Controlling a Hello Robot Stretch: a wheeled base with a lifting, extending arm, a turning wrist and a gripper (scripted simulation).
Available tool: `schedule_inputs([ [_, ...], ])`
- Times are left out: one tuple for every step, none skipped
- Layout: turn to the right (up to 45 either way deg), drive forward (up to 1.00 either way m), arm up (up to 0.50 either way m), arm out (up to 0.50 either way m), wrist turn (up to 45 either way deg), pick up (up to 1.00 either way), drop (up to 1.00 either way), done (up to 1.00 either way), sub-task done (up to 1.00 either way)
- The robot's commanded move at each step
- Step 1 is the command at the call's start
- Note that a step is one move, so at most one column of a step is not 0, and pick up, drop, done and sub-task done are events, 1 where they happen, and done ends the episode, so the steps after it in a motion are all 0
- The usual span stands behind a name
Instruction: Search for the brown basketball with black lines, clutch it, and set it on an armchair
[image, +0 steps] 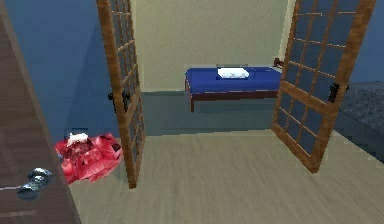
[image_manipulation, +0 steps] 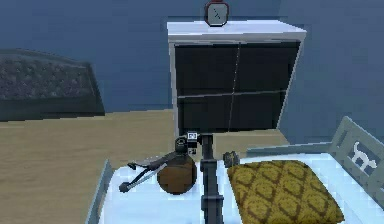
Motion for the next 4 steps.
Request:
schedule_inputs([
  [0.0, 0.0, 0.0, 0.0, 45.0, 0.0, 0.0, 0.0, 0.0],
  [0.0, 0.0, 0.0, 0.0, 21.0, 0.0, 0.0, 0.0, 0.0],
  [0.0, 0.0, -0.3, 0.0, 0.0, 0.0, 0.0, 0.0, 0.0],
  [0.0, 0.0, 0.0, 0.0, 0.0, 1.0, 0.0, 0.0, 0.0],
])
